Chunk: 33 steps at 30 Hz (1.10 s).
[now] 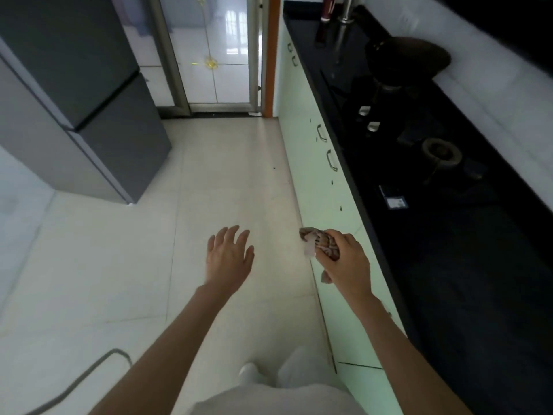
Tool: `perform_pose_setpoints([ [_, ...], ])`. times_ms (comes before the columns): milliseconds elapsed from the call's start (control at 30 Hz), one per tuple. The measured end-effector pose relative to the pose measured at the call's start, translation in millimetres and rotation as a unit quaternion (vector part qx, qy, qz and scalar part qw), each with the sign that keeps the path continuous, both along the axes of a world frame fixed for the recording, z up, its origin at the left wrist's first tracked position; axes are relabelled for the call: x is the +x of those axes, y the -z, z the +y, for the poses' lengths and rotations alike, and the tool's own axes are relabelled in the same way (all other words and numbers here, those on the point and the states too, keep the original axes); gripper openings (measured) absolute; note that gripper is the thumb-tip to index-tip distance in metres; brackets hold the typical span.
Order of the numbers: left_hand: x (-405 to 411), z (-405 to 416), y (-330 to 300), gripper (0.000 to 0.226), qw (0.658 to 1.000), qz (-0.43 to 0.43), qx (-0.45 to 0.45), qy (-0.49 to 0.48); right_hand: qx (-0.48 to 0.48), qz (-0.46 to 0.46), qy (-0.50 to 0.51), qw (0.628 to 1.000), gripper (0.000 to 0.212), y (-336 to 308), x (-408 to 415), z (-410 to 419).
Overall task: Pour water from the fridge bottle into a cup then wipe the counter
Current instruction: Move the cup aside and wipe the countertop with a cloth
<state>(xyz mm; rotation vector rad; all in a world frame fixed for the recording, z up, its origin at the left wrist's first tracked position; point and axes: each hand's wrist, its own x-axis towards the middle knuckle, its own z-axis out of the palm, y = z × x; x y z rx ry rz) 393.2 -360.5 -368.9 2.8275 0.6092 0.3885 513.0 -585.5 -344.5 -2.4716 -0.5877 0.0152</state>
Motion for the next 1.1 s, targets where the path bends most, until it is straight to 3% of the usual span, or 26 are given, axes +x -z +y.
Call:
perform_pose_setpoints([
  [167, 35.6, 49.5, 10.8, 0.05, 1.0, -0.001, -0.021, -0.02, 0.019, -0.021, -0.004, 1.0, 0.043, 6.7, 43.2, 51.8],
  [300, 83.1, 78.4, 23.9, 0.035, 1.0, 0.002, -0.015, -0.015, 0.028, -0.022, -0.016, 0.999, 0.043, 17.9, 94.8, 93.2],
  [767, 306.5, 214.6, 8.6, 0.038, 0.996, 0.033, -0.025, -0.076, 0.028, 0.007, -0.059, 0.998, 0.044, 6.7, 343.8, 254.4],
  [1100, 459.8, 360.2, 22.8, 0.039, 0.998, 0.03, 0.008, -0.047, 0.026, 0.011, -0.029, 0.999, 0.044, 25.1, 477.6, 383.0],
])
